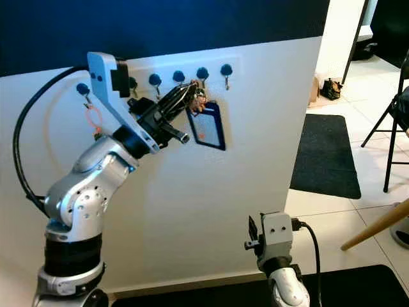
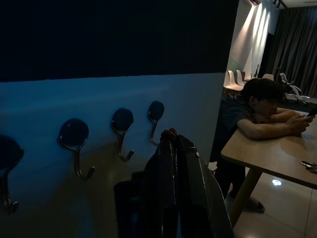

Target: Hang keys on a hook

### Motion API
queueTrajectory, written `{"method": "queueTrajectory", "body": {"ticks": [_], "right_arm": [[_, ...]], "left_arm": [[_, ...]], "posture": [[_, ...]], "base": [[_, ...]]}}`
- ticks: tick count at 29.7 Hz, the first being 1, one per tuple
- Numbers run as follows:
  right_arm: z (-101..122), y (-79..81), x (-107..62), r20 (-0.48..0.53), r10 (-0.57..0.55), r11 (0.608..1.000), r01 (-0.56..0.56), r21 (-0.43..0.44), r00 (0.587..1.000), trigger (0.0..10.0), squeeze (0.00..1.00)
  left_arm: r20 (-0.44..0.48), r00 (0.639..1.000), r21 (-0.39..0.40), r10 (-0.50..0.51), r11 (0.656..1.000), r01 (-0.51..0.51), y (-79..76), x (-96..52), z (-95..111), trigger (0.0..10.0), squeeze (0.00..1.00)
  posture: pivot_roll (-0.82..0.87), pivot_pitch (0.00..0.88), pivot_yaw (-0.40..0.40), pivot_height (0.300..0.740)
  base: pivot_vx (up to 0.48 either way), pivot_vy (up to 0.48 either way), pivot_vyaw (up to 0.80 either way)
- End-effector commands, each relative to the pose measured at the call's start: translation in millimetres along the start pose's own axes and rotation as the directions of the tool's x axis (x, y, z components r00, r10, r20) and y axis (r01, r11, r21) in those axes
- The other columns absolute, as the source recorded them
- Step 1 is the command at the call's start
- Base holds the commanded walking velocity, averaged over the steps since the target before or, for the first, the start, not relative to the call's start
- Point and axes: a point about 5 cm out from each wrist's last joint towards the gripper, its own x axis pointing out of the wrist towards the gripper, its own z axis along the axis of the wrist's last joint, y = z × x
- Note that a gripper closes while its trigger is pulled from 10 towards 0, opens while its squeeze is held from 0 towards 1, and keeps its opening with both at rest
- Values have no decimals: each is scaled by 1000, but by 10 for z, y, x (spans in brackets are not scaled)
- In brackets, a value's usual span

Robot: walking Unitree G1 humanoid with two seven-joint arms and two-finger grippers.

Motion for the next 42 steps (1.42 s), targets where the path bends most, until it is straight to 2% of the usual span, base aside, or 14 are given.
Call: {"method": "queueTrajectory", "body": {"ticks": [1,6,13,29,42], "right_arm": [[-53,11,-27,-25,5,1000,-5,10,1000,10000,0],[-52,-9,-55,-25,-6,1000,6,8,1000,10000,0],[-55,-11,-68,-27,-9,1000,9,9,1000,10000,0],[-55,7,-62,-27,-5,1000,6,12,1000,10000,0],[-54,5,-62,-28,-5,1000,5,11,1000,10000,0]], "left_arm": [[-11,1000,23,21,1000,-21,30,-16,-19,10000,0],[-29,996,30,83,996,-82,115,33,-86,10000,0],[-37,993,36,108,994,-107,134,47,-113,10000,0],[-12,981,59,195,979,-194,259,58,-88,10000,0],[-6,973,80,230,970,-229,350,2,-58,10000,0]], "posture": [[39,172,123,740],[30,177,130,740],[31,181,130,740],[34,179,128,740],[33,179,127,740]], "base": [[0,0,0],[0,0,0],[0,0,0],[0,0,0],[0,0,0]]}}
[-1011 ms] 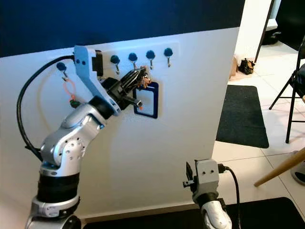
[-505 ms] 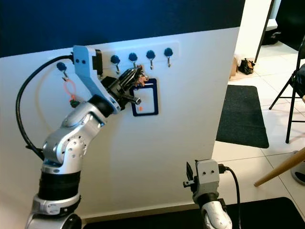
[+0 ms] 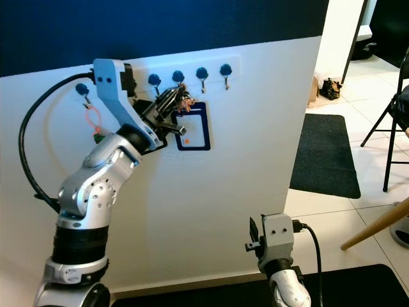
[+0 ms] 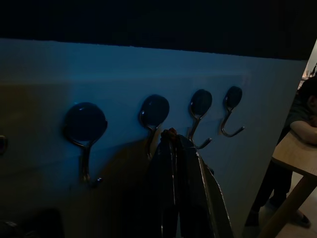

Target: Hang keys on a hook

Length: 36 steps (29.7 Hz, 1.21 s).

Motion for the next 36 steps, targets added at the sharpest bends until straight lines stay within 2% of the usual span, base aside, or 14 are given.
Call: {"method": "queueTrajectory", "body": {"ticks": [1,18,36], "right_arm": [[-38,12,-31,-20,3,1000,-2,10,1000,10000,0],[-30,14,-3,-18,14,1000,-14,7,1000,10000,0],[-23,3,3,-18,18,1000,-18,3,1000,10000,0]], "left_arm": [[27,999,35,17,999,-18,83,-59,91,10000,0],[26,1000,20,-8,1000,7,57,-118,99,10000,0],[-18,999,22,28,999,-28,93,-153,-37,10000,0]], "posture": [[34,178,125,740],[36,172,121,740],[29,172,113,740]], "base": [[0,0,0],[0,0,0],[0,0,0]]}}
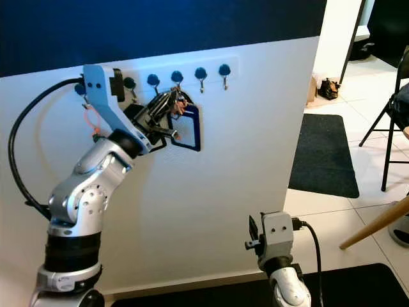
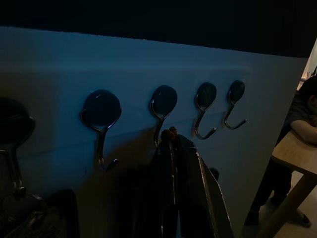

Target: Hang keys on a hook

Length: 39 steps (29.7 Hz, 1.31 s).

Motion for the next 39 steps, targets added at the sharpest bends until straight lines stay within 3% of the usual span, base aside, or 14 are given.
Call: {"method": "queueTrajectory", "body": {"ticks": [1,14,15,16,20,21,23,28,29,32,35,39], "right_arm": [[-53,9,-26,-29,5,1000,-5,9,1000,10000,0],[-58,9,-40,-32,5,1000,-5,10,999,10000,0],[-58,10,-40,-32,5,1000,-5,10,999,10000,0],[-58,10,-40,-32,6,1000,-5,10,999,10000,0],[-59,14,-39,-32,6,1000,-6,10,999,10000,0],[-60,15,-39,-33,6,1000,-6,10,999,10000,0],[-61,15,-40,-33,6,1000,-5,10,999,10000,0],[-78,3,-70,-38,-2,1000,3,10,999,10000,0],[-78,3,-70,-38,-2,1000,3,10,999,10000,0],[-90,-6,-91,-41,-7,1000,7,10,999,10000,0],[-88,-7,-91,-41,-7,1000,8,10,999,10000,0],[-67,0,-63,-34,-7,1000,8,12,999,10000,0]], "left_arm": [[-23,999,26,26,999,-25,53,-43,-43,10000,0],[-69,997,69,42,997,-37,65,-88,-146,10000,0],[-71,997,74,37,997,-31,55,-94,-152,10000,561],[-74,997,71,22,997,-17,31,-106,-158,10000,1000],[-75,997,63,12,998,-7,4,-130,-151,10000,1000],[-76,997,61,9,998,-4,2,-165,-152,10000,0],[-78,997,60,7,998,-2,1,-189,-153,10000,0],[-185,979,90,82,994,-66,107,-489,-376,10000,0],[-185,979,90,82,994,-66,107,-489,-376,10000,0],[-297,938,156,181,978,-139,155,-734,-649,10000,0],[-346,917,215,198,968,-128,134,-850,-779,10000,0],[-389,890,235,238,960,-153,114,-928,-901,10000,0]], "posture": [[28,173,113,740],[30,179,113,740],[30,179,113,740],[31,180,112,740],[33,180,114,740],[33,180,114,740],[33,180,114,740],[35,178,123,740],[35,178,123,740],[36,179,121,740],[36,176,118,740],[33,174,116,740]], "base": [[0,0,0],[0,0,0],[0,0,0],[0,0,0],[0,0,0],[0,0,0],[0,0,0],[0,0,0],[0,0,0],[0,0,0],[0,0,0],[0,0,0]]}}
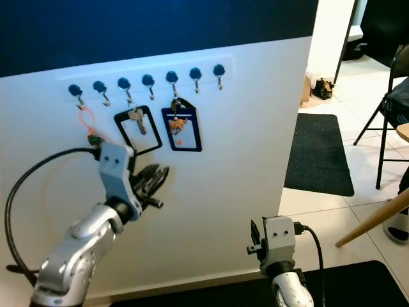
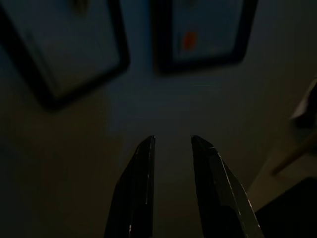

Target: Hang keys on a hook

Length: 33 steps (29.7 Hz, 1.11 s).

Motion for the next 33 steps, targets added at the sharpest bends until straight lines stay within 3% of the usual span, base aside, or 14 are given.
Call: {"method": "queueTrajectory", "body": {"ticks": [1,6,14,19,22,29,33], "right_arm": [[-15,13,-1,-12,-4,1000,4,12,1000,10000,0],[22,36,28,2,-3,1000,3,19,1000,10000,0],[39,62,-13,9,-5,1000,5,24,1000,10000,0],[53,69,-33,9,5,1000,-5,24,1000,10000,0],[75,55,-22,11,11,1000,-11,19,1000,10000,0],[99,104,21,16,20,999,-21,40,1000,10000,0],[188,154,96,38,58,998,-59,37,998,10000,0]], "left_arm": [[-30,999,25,25,999,-24,5,-28,-69,10000,0],[-66,997,35,46,998,-44,-6,-44,-194,10000,0],[-140,982,134,131,985,-112,59,-64,-361,10000,0],[-188,957,100,220,974,-204,118,-53,-433,10000,0],[-157,948,115,277,959,-260,149,-81,-438,10000,0],[-164,956,108,243,968,-227,157,-139,-461,10000,0],[-144,951,111,275,959,-260,177,-124,-442,10000,0]], "posture": [[33,174,116,740],[24,171,116,740],[-6,167,116,740],[-12,166,110,740],[-4,171,103,740],[3,161,79,740],[18,152,54,740]], "base": [[0,0,0],[0,0,0],[0,0,0],[0,0,0],[0,0,0],[0,0,0],[0,0,0]]}}
